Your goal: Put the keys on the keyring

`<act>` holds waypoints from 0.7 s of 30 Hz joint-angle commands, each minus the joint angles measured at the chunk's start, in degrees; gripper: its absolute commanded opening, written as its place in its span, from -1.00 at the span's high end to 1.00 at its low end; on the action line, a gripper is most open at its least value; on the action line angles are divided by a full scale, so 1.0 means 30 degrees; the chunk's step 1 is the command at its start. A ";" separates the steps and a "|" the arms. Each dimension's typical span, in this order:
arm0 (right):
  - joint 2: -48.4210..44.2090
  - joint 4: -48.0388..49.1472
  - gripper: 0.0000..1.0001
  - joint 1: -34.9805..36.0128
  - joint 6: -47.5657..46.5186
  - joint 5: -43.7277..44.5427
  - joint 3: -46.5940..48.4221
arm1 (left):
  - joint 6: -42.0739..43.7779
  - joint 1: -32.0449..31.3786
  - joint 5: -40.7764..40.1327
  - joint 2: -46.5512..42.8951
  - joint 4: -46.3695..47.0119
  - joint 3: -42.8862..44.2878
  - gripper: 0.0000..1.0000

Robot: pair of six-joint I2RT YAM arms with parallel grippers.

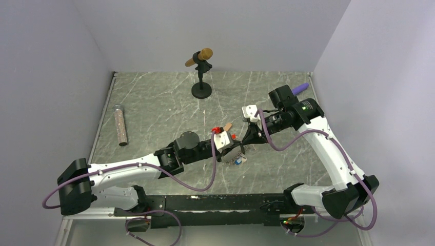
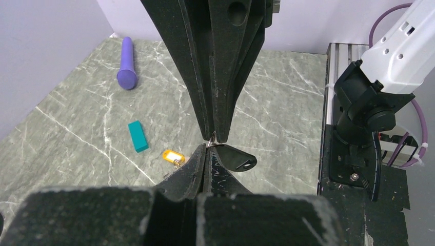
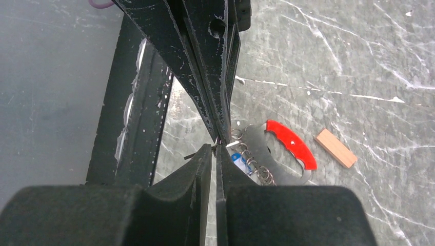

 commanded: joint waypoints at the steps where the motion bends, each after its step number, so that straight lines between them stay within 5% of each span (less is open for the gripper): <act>1: 0.0049 -0.0271 0.80 0.0078 -0.0460 -0.0732 0.0129 | -0.0476 0.0138 0.0112 -0.0518 0.0909 0.0235 1.00; 4: 0.0106 -0.0383 0.99 0.0089 -0.0591 -0.0705 0.0114 | -0.0506 0.0165 0.0155 -0.0549 0.0947 0.0227 1.00; 10: -0.0041 -0.0113 1.00 0.0086 -0.0279 -0.0312 0.0116 | -0.0575 0.0193 0.0130 -0.0690 0.1005 0.0125 1.00; 15: -0.0439 0.0219 1.00 0.0061 0.0412 0.1010 -0.0148 | -0.0476 0.0197 -0.0572 -0.1698 0.0855 -0.0689 0.12; 21: -0.1174 -0.1419 1.00 -0.0931 0.0150 0.4522 -0.0736 | 0.0898 0.0326 -0.1858 -0.5552 -0.1729 -0.2686 -0.23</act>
